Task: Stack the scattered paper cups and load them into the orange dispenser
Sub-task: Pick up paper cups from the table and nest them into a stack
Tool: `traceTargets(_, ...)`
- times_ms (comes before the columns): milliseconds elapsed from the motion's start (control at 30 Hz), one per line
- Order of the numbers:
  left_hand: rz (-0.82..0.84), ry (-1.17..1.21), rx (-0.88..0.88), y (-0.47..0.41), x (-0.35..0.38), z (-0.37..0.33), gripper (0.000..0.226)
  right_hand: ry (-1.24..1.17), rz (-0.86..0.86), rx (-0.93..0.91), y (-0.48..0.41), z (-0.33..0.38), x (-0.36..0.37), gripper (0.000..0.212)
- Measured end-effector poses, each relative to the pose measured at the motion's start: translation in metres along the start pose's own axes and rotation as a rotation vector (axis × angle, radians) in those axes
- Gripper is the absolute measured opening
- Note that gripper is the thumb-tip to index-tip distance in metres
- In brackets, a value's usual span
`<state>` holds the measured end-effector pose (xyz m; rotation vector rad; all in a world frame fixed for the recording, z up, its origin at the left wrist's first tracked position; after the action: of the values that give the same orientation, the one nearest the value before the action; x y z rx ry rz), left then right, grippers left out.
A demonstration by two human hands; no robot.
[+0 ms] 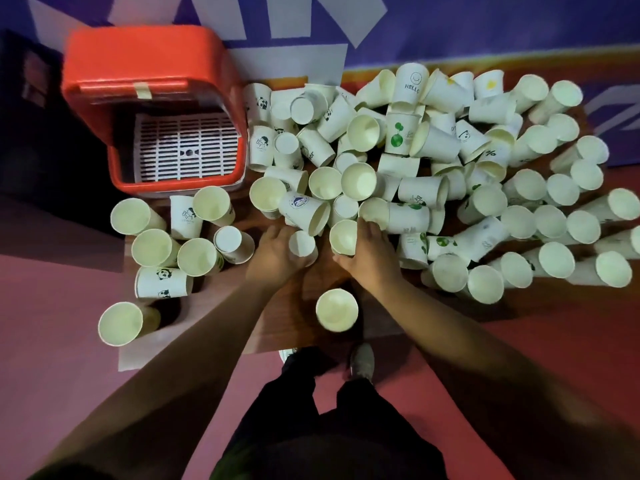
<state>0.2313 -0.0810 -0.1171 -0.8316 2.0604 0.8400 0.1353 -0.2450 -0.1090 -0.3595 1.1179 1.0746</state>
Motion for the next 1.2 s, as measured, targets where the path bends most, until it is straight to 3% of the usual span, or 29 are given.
traceTargets(200,-0.039,0.08,-0.086,0.023,0.0,0.029,0.05,-0.001,-0.022,-0.035,0.0,-0.003,0.01,0.08)
traceTargets(467,0.03,0.236,-0.184,0.037,0.01,0.036,0.054,-0.169,-0.057,0.051,0.01,-0.019,-0.013,0.077)
traceTargets(533,-0.156,0.316,-0.24,0.096,-0.013,0.004,0.055,-0.274,-0.044,-0.1,0.048,-0.006,-0.067,0.075)
traceTargets(633,-0.169,0.4,-0.267,0.098,-0.009,0.019,0.053,-0.441,0.028,-0.077,0.057,0.0,-0.076,0.073)
traceTargets(733,-0.176,0.462,-0.295,0.104,-0.009,0.032,0.057,-0.453,0.126,-0.15,0.083,0.014,-0.075,0.08)
traceTargets(933,-0.257,0.598,-0.41,0.113,-0.014,0.05,0.045,-0.386,0.235,-0.199,0.1,0.019,-0.039,0.083)
traceTargets(1200,-0.354,0.839,-0.487,0.135,-0.007,0.059,0.059,-0.041,0.268,-0.366,0.111,0.014,0.002,0.087)
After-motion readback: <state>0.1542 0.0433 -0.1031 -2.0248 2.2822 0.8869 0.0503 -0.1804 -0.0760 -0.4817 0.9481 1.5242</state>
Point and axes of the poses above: each hand's wrist, its own y-axis away from the middle knuckle, its own x-axis out of the palm, z = x × y, the point moved 9 cm from there along -y, towards the middle knuckle, and after that the axes turned 10 degrees about -y, right-handed, at the moved point
